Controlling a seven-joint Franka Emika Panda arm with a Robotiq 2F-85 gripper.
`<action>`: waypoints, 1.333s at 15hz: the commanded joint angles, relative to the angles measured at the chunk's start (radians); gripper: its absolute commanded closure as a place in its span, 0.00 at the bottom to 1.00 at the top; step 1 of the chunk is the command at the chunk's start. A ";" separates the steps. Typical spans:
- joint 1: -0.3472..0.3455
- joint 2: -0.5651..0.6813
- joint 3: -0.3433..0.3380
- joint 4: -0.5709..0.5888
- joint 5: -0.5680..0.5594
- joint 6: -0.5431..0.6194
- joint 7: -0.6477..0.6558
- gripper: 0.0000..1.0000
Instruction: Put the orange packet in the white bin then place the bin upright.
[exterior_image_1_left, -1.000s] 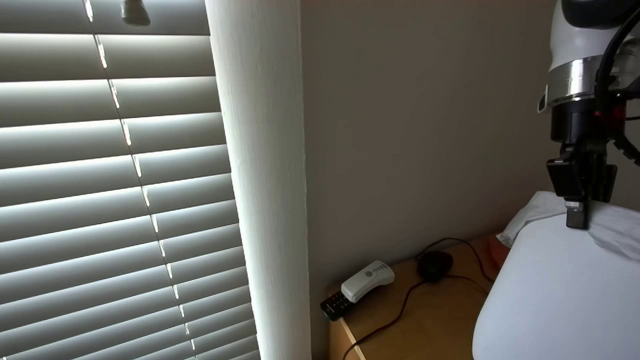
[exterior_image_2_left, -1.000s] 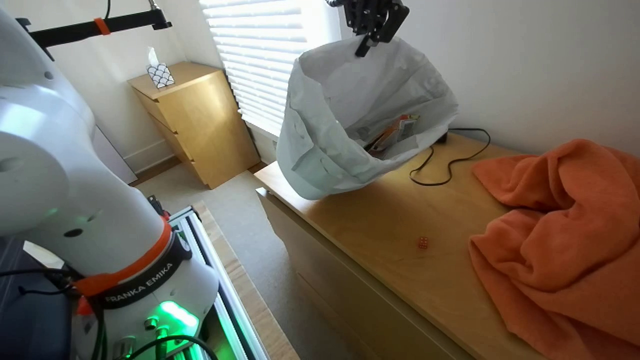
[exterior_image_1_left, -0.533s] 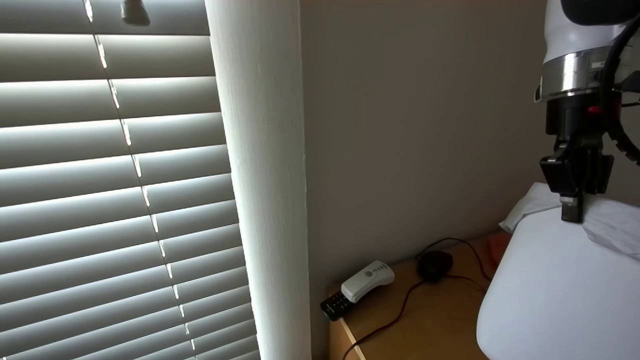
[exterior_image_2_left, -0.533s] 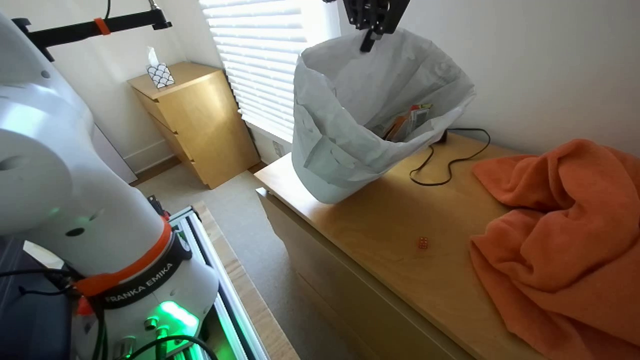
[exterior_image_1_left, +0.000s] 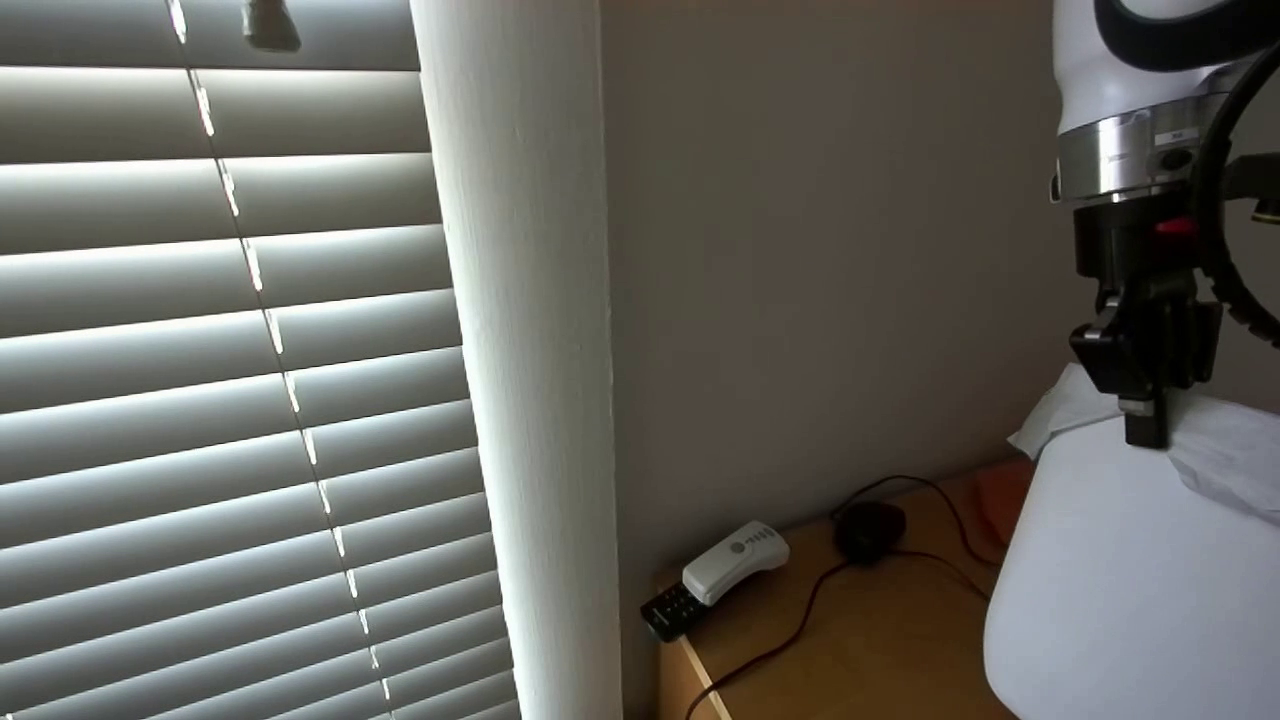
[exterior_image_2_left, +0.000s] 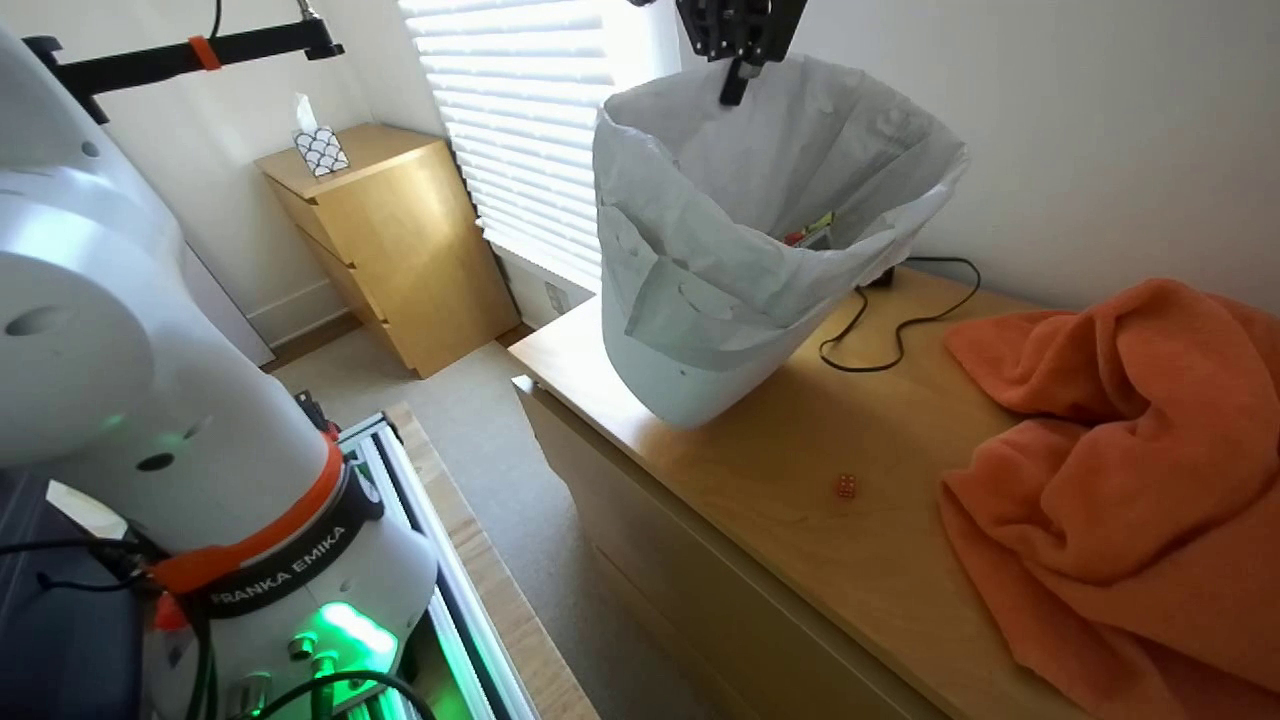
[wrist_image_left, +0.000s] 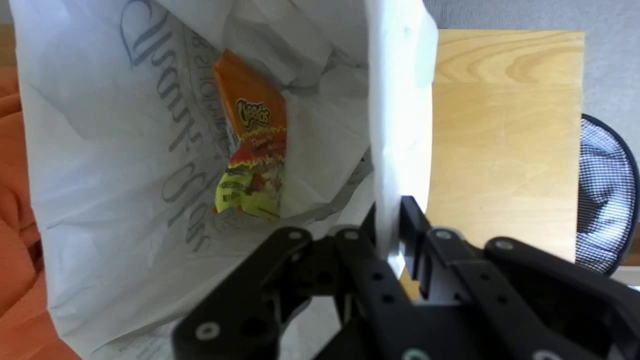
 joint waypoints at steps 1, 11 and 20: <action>0.017 -0.033 0.012 -0.054 -0.083 0.013 0.062 0.97; 0.032 -0.011 0.028 -0.066 -0.083 0.007 0.074 0.50; 0.025 -0.034 0.020 -0.090 -0.054 0.025 0.055 0.00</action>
